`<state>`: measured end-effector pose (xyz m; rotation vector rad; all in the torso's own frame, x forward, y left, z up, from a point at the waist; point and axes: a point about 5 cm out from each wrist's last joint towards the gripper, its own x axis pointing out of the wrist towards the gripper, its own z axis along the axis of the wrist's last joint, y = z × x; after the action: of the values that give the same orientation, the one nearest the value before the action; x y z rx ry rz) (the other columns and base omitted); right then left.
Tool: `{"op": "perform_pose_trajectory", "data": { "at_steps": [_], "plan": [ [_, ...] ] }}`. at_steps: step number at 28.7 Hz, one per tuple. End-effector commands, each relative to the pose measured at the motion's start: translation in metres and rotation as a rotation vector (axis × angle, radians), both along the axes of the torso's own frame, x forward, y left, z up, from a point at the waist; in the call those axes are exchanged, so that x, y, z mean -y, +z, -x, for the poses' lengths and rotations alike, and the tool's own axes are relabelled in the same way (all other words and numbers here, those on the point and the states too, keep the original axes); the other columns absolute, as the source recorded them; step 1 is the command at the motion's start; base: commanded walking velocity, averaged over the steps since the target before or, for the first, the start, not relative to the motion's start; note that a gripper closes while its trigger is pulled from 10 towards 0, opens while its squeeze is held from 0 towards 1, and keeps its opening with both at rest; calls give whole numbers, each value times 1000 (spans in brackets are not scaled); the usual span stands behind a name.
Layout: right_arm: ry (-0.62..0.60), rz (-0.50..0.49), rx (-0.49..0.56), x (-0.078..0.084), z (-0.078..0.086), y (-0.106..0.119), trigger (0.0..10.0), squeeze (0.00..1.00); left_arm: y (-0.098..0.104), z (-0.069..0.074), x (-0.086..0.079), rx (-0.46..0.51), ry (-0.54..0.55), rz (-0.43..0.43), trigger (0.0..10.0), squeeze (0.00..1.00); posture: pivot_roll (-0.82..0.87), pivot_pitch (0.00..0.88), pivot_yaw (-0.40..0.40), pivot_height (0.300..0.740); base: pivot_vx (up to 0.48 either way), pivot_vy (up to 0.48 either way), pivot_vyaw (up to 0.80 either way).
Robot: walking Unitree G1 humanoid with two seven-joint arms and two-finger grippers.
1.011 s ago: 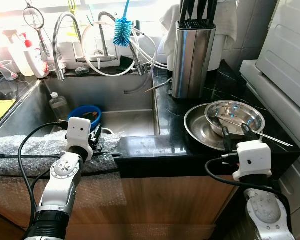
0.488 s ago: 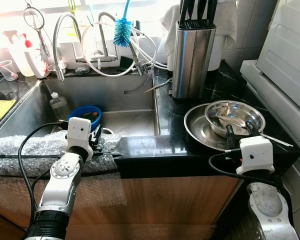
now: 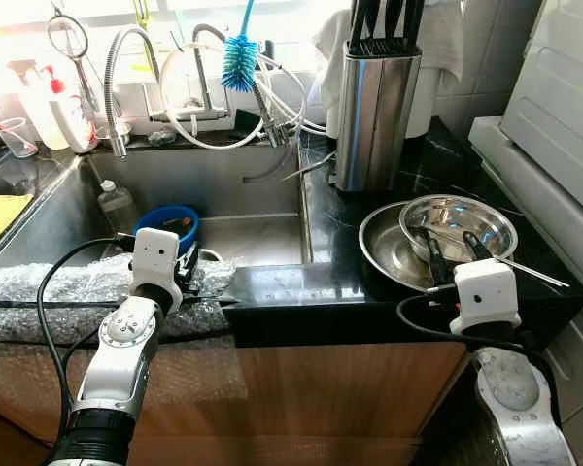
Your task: Kitchen organization
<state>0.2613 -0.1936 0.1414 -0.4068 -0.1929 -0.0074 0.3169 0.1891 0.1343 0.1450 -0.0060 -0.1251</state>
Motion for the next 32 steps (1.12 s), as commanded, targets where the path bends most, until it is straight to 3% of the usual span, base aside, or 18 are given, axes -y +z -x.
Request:
{"op": "perform_pose_trajectory", "data": {
  "at_steps": [1,18,32],
  "plan": [
    [21,-4,4,-4,-3,1,10000,0,-8,2,-1,-48,-9,-25,10000,0,-62,0,74,740,0,0,0],
    [-48,-30,12,4,9,0,10000,0,-8,3,-1,-49,-18,-34,10000,0,-73,0,80,740,0,0,0],
    [-46,-28,1,4,2,-4,10000,0,-7,1,0,-41,-25,-42,10000,0,-65,0,81,740,0,0,0]
  ]
}}
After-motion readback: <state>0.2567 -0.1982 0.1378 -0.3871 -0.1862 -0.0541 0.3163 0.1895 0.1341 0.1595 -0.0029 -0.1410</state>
